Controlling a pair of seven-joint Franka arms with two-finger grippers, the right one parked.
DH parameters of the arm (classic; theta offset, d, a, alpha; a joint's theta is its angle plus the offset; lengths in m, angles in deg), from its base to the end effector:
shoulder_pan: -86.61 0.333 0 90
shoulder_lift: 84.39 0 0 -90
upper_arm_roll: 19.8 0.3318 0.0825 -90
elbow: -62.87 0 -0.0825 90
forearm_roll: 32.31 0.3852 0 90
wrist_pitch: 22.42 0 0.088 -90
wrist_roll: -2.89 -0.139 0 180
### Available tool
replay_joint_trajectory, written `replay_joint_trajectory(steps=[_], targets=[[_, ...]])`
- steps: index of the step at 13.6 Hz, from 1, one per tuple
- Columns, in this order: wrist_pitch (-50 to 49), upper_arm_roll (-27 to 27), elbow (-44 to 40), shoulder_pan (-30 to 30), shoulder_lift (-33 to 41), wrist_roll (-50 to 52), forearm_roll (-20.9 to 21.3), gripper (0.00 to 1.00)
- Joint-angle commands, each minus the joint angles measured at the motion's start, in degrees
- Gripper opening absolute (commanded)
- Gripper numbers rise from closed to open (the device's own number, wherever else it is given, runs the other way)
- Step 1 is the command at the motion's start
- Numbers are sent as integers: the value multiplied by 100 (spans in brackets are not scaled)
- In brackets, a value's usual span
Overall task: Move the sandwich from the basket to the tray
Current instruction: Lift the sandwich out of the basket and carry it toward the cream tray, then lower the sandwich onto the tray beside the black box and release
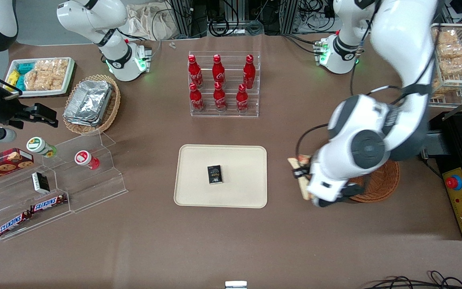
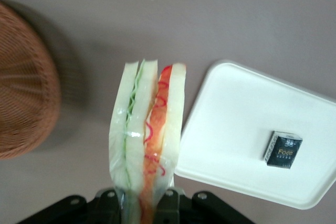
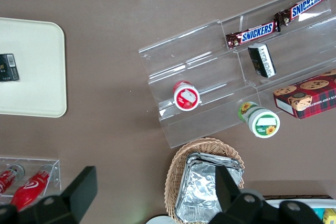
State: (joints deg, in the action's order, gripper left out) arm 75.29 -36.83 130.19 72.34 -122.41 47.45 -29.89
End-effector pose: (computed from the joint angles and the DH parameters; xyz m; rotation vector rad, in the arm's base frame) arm 0.6530 -0.3277 0.3858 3.0539 0.4206 -0.2652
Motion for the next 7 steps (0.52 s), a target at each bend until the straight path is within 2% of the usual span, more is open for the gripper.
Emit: replay_joint_trajectory(steps=[1,2,7], targets=[[457,42,-360,-261,-626,34,-56,0],[616,50,-325,-305,-671,61,-197,0],[662,59,-19,-796,-979,53,-154,0]])
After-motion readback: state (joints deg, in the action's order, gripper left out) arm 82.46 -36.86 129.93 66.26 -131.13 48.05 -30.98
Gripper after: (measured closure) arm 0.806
